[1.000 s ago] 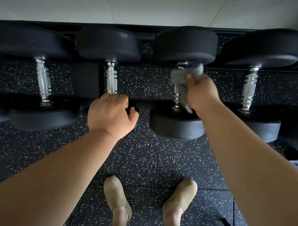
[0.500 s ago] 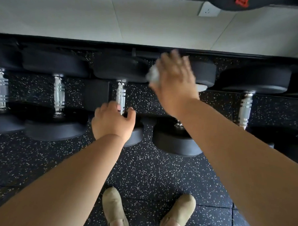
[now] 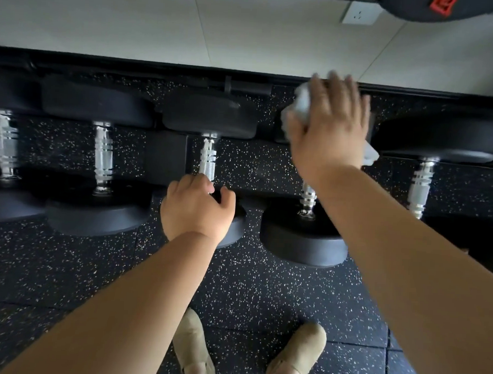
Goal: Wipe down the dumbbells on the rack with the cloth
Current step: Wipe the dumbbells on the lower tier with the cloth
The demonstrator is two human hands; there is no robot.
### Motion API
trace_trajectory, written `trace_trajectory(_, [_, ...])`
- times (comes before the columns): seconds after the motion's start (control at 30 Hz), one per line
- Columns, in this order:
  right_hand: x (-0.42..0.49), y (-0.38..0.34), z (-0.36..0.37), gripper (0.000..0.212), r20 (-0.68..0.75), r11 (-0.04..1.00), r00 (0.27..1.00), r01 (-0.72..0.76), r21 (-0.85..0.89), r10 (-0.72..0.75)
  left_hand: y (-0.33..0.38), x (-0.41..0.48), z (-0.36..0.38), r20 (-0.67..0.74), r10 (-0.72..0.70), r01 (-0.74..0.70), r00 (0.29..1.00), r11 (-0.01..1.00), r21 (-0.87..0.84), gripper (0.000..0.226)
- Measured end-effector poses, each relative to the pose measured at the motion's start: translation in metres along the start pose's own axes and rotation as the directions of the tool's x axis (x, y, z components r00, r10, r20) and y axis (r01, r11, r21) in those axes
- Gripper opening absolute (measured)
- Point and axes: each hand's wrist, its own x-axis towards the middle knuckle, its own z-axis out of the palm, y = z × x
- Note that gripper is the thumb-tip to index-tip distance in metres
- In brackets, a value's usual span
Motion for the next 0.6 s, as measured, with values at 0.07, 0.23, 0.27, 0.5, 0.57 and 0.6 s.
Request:
trace_trajectory(0.07, [0.002, -0.009, 0.010, 0.060, 0.008, 0.975, 0.984, 0.178, -0.134, -0.178, 0.001, 0.000, 0.000, -0.006, -0.001, 0.001, 1.000, 1.000, -0.015, 0.043])
trace_trajectory(0.23, [-0.002, 0.044, 0.000, 0.065, 0.042, 0.968, 0.976, 0.216, -0.124, -0.213, 0.001, -0.001, 0.000, 0.004, -0.009, 0.009, 1.000, 1.000, -0.028, 0.043])
trace_trajectory(0.27, [-0.005, 0.058, -0.002, 0.067, 0.024, 0.995, 0.997, 0.079, -0.064, -0.078, 0.001, -0.001, 0.001, 0.003, -0.008, 0.008, 1.000, 1.000, -0.030, 0.043])
trace_trajectory(0.5, [0.015, 0.022, -0.009, 0.062, 0.062, 0.979, 0.992, -0.118, 0.165, 0.109, 0.001, -0.002, 0.004, -0.004, -0.004, 0.004, 1.000, 1.000, -0.021, 0.036])
trace_trajectory(0.57, [0.014, 0.011, -0.005, 0.062, 0.024, 0.995, 0.995, 0.094, 0.040, -0.095, 0.000, -0.001, 0.002, -0.001, -0.006, 0.006, 1.000, 1.000, -0.017, 0.036])
trace_trajectory(0.6, [0.010, 0.015, -0.002, 0.061, 0.002, 0.989, 0.989, 0.149, 0.022, -0.149, 0.000, -0.001, 0.002, 0.006, -0.007, 0.007, 1.000, 1.000, -0.014, 0.036])
